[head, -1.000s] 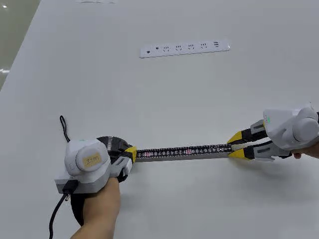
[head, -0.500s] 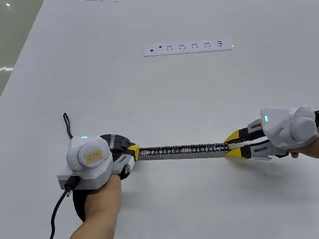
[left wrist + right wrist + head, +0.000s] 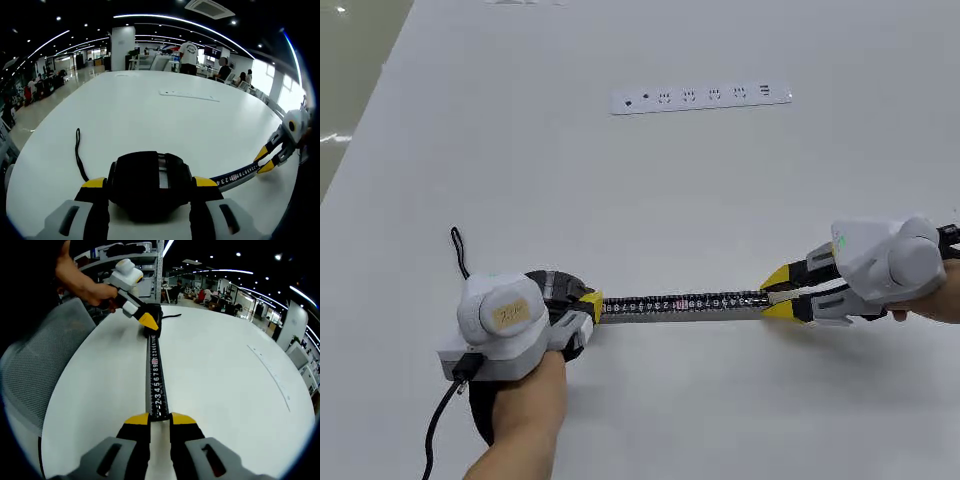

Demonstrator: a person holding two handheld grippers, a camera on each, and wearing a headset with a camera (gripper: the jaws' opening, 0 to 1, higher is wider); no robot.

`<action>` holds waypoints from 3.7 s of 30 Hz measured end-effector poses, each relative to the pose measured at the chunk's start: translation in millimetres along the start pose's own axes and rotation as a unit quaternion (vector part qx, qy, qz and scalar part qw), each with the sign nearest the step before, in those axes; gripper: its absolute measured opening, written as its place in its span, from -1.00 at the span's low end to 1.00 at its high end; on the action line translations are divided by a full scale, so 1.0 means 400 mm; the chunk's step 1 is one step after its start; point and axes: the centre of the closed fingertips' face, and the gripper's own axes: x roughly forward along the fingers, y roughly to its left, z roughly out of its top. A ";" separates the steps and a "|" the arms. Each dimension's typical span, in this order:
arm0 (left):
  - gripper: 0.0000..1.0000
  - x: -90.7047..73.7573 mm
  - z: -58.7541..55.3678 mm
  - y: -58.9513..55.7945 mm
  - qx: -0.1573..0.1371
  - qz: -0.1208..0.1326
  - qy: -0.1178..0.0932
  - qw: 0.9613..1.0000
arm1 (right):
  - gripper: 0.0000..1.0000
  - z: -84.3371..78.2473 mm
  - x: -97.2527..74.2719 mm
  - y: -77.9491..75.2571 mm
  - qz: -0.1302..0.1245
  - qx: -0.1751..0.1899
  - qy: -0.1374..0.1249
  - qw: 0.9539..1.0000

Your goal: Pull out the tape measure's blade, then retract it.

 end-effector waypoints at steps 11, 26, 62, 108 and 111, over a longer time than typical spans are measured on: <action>0.24 -0.001 0.001 -0.002 0.001 -0.001 0.002 1.000 | -0.73 0.021 0.020 0.003 0.003 0.002 -0.006 1.000; 0.24 0.001 -0.001 -0.001 0.000 -0.002 0.002 1.000 | -0.73 0.038 0.043 0.007 0.003 0.002 -0.010 1.000; 0.25 0.002 -0.001 0.000 -0.002 -0.002 0.006 1.000 | -0.73 0.064 0.080 0.002 0.003 0.002 -0.017 1.000; 0.25 0.000 -0.003 0.001 -0.007 -0.006 0.011 1.000 | -0.73 0.129 0.150 0.009 0.014 0.005 -0.035 0.999; 0.25 0.001 -0.004 0.001 -0.007 -0.006 0.011 1.000 | -0.73 0.131 0.153 0.008 0.015 0.006 -0.036 0.999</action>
